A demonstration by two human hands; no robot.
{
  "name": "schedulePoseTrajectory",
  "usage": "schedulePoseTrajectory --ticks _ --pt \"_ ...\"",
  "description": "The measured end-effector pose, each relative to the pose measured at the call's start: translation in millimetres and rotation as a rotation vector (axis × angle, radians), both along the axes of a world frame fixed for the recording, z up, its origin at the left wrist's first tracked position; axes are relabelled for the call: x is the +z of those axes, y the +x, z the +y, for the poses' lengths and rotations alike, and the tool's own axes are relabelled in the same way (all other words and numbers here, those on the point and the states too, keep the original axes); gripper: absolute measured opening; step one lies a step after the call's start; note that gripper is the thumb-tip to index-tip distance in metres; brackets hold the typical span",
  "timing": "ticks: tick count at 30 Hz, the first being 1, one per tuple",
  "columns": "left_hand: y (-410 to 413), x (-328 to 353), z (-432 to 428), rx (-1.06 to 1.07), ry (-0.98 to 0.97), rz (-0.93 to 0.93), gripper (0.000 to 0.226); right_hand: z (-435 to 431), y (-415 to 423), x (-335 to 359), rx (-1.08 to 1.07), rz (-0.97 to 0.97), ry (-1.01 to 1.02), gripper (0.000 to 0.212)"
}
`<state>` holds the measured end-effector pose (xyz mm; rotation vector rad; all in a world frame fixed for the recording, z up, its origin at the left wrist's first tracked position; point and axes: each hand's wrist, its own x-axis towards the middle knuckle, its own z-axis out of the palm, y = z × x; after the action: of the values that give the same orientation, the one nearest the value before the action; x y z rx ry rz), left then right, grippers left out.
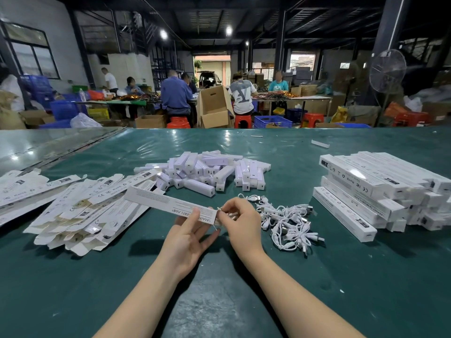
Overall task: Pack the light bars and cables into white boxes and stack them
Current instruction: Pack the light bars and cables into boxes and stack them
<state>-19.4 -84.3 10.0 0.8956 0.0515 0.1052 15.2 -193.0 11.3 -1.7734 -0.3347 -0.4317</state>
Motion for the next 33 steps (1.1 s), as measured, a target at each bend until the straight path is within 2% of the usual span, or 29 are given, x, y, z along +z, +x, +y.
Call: schedulePoseTrajectory --ticks 6,9,12,14,16,19,33 --pt "2.4 -3.2 0.8 0.039 -0.016 -0.017 0.013 1.9 -3.0 4.9 0.077 0.055 -0.006 0.035" --pt "3.7 -3.2 1.6 0.055 -0.035 -0.011 0.013 2.2 -5.2 6.2 0.202 0.105 0.085 0.030" --pt "4.4 -4.3 4.1 0.078 -0.082 -0.008 0.012 -0.5 -4.4 8.9 0.307 0.149 0.205 0.014" --pt "4.8 -3.8 7.2 0.095 -0.142 -0.008 0.010 -3.9 -0.7 8.2 0.390 0.196 0.312 0.020" --pt "5.7 -3.0 8.6 0.097 -0.200 -0.011 0.016 -6.1 1.6 8.2 0.441 0.217 0.346 0.016" --pt "6.7 -3.8 7.0 0.083 -0.181 -0.023 0.017 -5.0 1.0 5.9 0.436 0.221 0.301 0.023" --pt "7.4 -4.4 6.5 0.101 -0.185 -0.012 0.015 -4.6 -0.1 8.2 0.450 0.294 0.258 0.022"
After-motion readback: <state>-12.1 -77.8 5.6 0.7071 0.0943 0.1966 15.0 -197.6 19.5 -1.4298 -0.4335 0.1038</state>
